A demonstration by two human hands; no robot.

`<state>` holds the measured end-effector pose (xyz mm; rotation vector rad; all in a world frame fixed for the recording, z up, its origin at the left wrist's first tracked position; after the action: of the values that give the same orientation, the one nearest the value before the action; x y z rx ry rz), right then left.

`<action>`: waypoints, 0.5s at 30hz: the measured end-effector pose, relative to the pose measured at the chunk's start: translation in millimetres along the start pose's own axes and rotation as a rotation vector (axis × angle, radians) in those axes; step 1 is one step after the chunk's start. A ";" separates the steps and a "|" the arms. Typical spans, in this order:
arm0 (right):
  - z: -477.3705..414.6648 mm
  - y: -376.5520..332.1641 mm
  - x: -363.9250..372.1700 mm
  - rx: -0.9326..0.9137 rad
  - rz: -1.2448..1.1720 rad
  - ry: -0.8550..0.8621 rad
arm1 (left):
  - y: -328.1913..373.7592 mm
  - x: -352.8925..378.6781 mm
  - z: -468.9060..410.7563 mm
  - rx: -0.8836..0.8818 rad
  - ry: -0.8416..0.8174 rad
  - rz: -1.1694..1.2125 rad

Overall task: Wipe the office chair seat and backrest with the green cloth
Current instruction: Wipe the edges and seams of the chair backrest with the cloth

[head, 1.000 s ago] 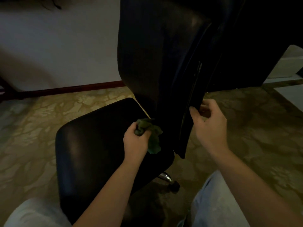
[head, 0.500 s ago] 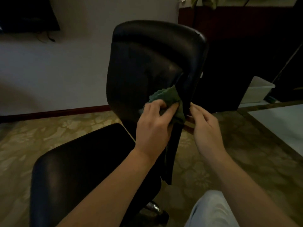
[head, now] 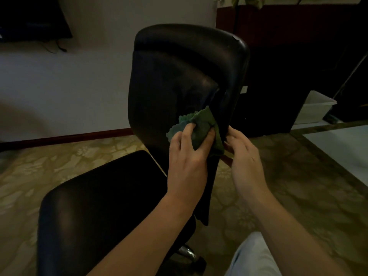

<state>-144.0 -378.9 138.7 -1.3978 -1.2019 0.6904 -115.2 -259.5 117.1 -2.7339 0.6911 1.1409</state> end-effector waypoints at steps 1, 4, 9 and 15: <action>0.4 -1.1 0.1 -0.001 -0.005 -0.016 | -0.8 0.8 0.5 0.007 -0.004 0.005; 0.9 -3.2 -1.5 0.002 0.000 -0.054 | -0.8 2.5 2.5 0.026 -0.034 0.014; 0.0 -2.8 -1.8 0.023 0.003 -0.025 | -19.9 -3.8 14.0 0.171 -0.134 0.005; 3.2 -1.5 1.1 0.032 -0.031 -0.010 | -31.6 -30.9 -4.6 0.145 0.061 0.071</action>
<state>-146.9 -376.9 139.6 -1.3478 -1.2129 0.6935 -117.1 -221.1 139.3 -2.6512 0.8493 0.9824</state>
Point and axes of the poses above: each hand's wrist, its own z-axis away from the middle knuckle, its own x-axis out of the palm, y = z × x, the point moved 3 cm from there along -z, towards the middle knuckle, and after that the axes turned 10 degrees about -z, right-handed, at the moved point
